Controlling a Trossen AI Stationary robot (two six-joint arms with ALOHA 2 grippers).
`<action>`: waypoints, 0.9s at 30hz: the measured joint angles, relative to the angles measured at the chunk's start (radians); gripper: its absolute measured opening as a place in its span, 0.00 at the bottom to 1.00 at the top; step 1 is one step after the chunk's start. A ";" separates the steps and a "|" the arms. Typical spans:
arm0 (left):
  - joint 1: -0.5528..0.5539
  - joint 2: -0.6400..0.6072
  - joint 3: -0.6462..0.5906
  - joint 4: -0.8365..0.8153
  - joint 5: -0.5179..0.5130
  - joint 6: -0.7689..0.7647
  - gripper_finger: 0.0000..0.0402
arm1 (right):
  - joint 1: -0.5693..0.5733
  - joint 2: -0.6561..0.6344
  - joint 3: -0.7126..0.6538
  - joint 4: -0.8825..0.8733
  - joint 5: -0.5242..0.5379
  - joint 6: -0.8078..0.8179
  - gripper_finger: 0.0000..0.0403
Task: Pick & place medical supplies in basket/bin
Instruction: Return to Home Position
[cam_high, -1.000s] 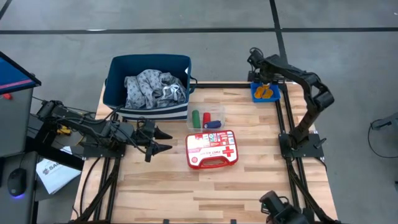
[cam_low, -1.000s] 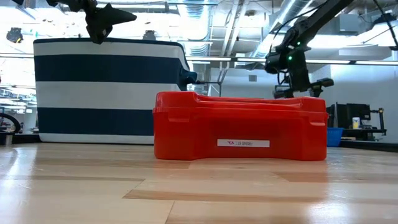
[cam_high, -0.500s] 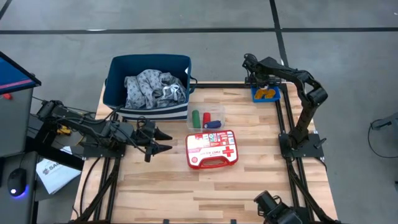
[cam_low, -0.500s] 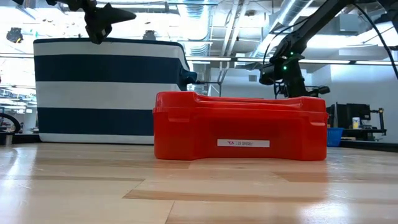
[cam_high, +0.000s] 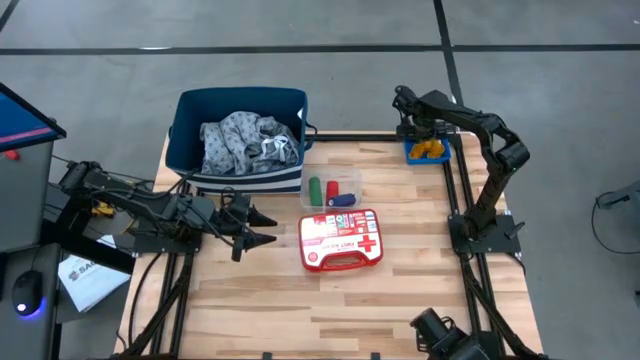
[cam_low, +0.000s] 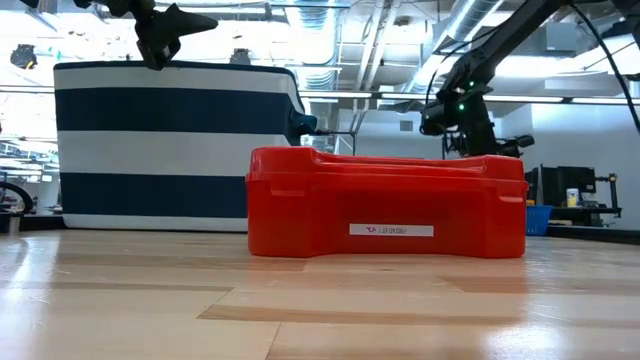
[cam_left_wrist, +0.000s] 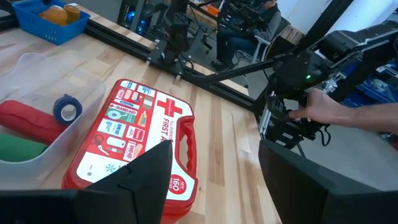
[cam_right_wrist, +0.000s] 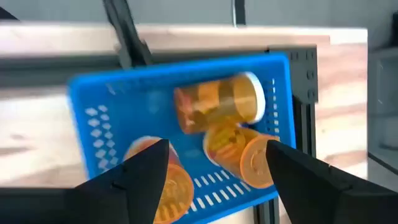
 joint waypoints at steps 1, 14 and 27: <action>0.000 0.000 0.000 0.000 0.000 0.000 0.58 | 0.003 -0.011 0.000 0.010 0.002 -0.005 0.66; 0.000 0.000 0.000 -0.069 0.030 0.106 0.58 | 0.153 -0.287 0.000 0.128 -0.238 -0.119 0.66; -0.064 0.000 0.000 -0.112 0.181 0.126 0.58 | 0.678 -0.441 0.000 0.193 -0.603 -0.062 0.66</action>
